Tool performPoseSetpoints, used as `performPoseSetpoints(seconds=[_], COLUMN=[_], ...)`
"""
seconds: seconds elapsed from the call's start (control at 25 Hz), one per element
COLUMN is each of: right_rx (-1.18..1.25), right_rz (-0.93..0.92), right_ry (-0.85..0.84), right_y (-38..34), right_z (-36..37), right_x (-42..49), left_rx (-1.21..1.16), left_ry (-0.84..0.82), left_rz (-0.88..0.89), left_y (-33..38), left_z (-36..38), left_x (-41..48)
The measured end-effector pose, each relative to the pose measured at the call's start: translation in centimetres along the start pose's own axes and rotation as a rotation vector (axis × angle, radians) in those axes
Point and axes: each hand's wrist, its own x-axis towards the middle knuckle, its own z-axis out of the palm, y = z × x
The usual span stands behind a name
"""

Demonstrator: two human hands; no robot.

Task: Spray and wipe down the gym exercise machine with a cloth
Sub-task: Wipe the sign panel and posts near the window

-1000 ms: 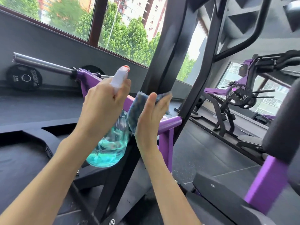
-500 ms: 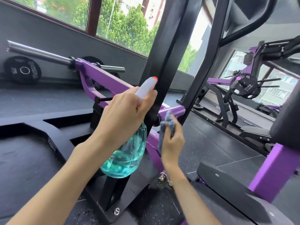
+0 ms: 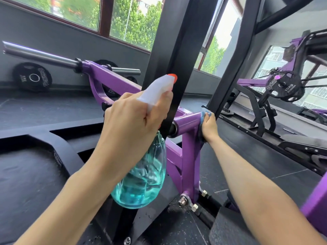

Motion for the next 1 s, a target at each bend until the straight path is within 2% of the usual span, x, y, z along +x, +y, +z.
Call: performPoseSetpoints(seconds=[0.12, 0.2, 0.36, 0.56, 0.68, 0.72, 0.76, 0.84, 0.92, 0.96, 1.0], right_rx=[0.034, 0.046, -0.206, -0.384, -0.57, -0.628, -0.614, -0.648, -0.96, -1.11, -1.224], right_rz=[0.184, 0.217, 0.007, 0.195, 0.316, 0.256, 0.087, -0.453, -0.985, -1.09, -1.085], right_ry=[0.088, 0.144, 0.229, 0.02, -0.105, -0.126, -0.118, -0.155, -0.206, -0.219, -0.25], right_y=[-0.3, -1.5, -1.3, 6.5, 6.3, 5.2, 4.2, 3.3, 4.2, 5.2, 6.0], right_z=[0.5, 1.4, 3.5, 3.8, 2.5, 2.0, 1.3, 0.6, 0.7, 0.8, 0.9], right_x=[0.4, -1.6, -9.9, -18.4, -18.9, -18.9, -18.7, -17.2, -13.7, -12.0, -11.1], left_rx=[0.042, 0.108, 0.156, 0.149, 0.167, 0.163, 0.15, 0.108, 0.081, 0.077, 0.078], left_ry=[0.018, 0.023, -0.005, -0.03, -0.045, -0.05, -0.047, -0.046, -0.037, -0.025, -0.015], left_rz=[-0.044, -0.07, -0.097, -0.107, -0.109, -0.109, -0.111, -0.136, -0.15, -0.142, -0.125], left_y=[0.6, 1.1, 1.3, 1.4, 1.5, 1.5, 1.3, 1.1, 0.7, 0.6, 0.6], left_z=[0.2, -0.1, -0.9, -1.2, -1.1, -1.1, -1.1, -1.1, -0.8, -0.7, -0.5], left_x=[0.0, 0.4, 1.4, 0.9, 0.9, 0.9, 1.0, 1.0, 0.8, 0.7, 0.5])
